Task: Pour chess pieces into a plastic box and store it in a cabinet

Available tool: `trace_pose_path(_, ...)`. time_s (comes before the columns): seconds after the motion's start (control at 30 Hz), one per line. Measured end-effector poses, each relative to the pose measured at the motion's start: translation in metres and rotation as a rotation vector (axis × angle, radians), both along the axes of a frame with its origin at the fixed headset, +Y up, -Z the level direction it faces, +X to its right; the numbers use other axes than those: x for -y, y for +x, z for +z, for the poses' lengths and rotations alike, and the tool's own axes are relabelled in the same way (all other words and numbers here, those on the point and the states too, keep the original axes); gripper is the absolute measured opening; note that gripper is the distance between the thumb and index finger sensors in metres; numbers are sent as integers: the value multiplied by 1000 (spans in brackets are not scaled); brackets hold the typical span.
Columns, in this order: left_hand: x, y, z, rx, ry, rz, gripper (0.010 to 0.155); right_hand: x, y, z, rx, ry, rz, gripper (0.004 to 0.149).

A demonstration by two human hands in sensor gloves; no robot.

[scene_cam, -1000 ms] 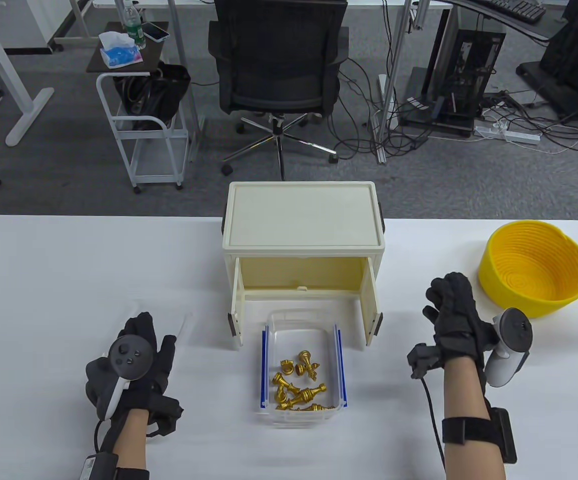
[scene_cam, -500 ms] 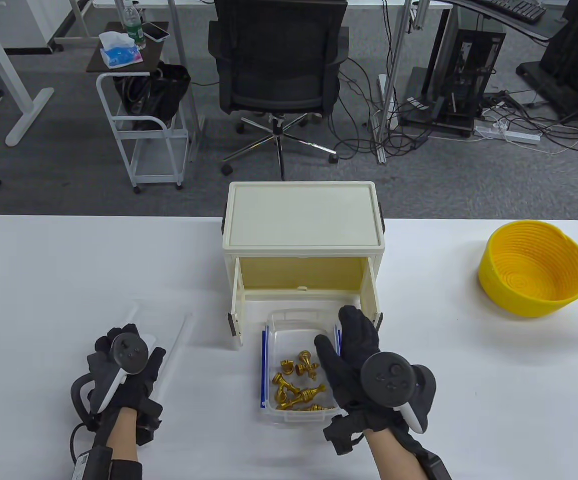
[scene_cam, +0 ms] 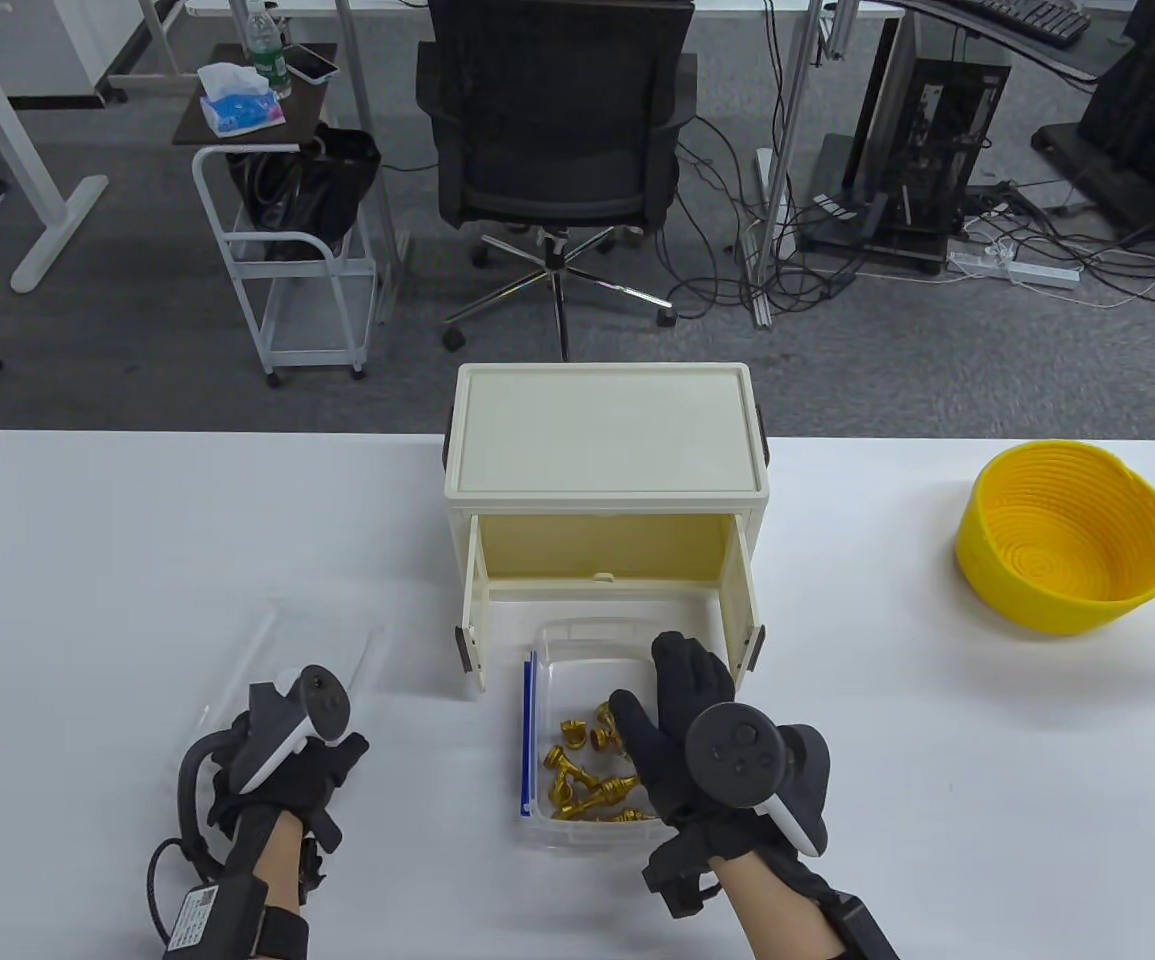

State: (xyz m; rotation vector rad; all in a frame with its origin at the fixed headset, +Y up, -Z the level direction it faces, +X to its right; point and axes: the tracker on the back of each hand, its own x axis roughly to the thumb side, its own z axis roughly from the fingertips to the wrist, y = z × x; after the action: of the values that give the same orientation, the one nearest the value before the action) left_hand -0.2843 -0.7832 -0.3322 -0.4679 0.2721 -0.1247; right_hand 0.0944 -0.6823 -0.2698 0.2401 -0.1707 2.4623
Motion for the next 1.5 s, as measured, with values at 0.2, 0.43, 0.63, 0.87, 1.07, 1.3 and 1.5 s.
trace_pose_path(0.2,7,16,-2,59,11,-115,74,1,0,0,-7,-11,-34,76)
trace_pose_path(0.43,11,28,-1,112,48,-185,67,2,0,0,-22,-23,-44,75)
trace_pose_path(0.63,11,41,-2,182,75,-269,66,4,4,-2,-7,-36,-58,75)
trace_pose_path(0.87,-5,46,2,189,179,-287,61,5,9,-3,-8,-56,-97,75)
trace_pose_path(1.07,-35,39,12,56,358,-246,56,4,11,-3,-3,-52,-110,75)
trace_pose_path(1.3,-94,25,32,-31,796,111,54,4,11,-3,-9,-50,-120,75)
trace_pose_path(1.5,-143,26,59,-108,1082,790,53,3,13,-3,-7,-59,-167,75)
